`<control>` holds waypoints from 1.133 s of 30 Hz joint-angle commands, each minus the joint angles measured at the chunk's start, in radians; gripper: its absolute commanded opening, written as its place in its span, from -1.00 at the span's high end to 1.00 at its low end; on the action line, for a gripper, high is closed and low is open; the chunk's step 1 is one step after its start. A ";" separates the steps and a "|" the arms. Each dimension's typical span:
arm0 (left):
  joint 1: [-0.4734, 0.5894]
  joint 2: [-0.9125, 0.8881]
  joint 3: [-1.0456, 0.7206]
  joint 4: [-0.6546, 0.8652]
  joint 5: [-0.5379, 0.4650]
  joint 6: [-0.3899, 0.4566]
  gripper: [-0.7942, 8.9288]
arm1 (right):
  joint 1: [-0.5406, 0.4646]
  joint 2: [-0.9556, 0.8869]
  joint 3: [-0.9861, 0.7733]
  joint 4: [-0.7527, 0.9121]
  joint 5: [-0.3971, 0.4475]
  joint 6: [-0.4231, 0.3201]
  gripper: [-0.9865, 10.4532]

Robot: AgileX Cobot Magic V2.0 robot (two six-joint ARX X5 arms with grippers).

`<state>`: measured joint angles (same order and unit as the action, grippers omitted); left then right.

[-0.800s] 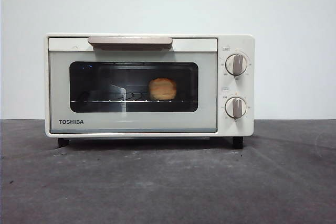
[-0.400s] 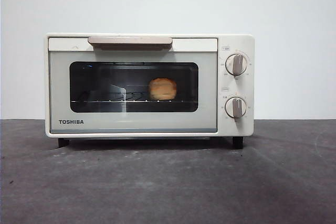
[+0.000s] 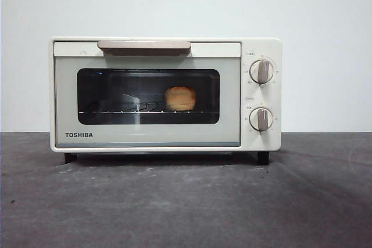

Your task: The left arm flap open the oven, the right arm pick bread and place it into oven, the left arm flap close the oven

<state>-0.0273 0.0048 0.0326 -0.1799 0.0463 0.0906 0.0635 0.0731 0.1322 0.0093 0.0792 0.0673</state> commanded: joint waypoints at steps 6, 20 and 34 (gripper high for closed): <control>0.001 -0.002 -0.021 -0.007 -0.003 -0.002 0.80 | -0.034 -0.065 -0.077 0.012 0.001 0.008 0.82; 0.001 -0.002 -0.021 -0.007 -0.003 -0.002 0.80 | -0.067 -0.069 -0.123 -0.181 0.001 0.058 0.82; 0.001 -0.002 -0.021 -0.007 -0.003 -0.002 0.80 | -0.067 -0.069 -0.123 -0.167 0.000 0.071 0.82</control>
<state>-0.0273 0.0048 0.0326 -0.1799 0.0463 0.0906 -0.0021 0.0063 0.0166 -0.1619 0.0776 0.1284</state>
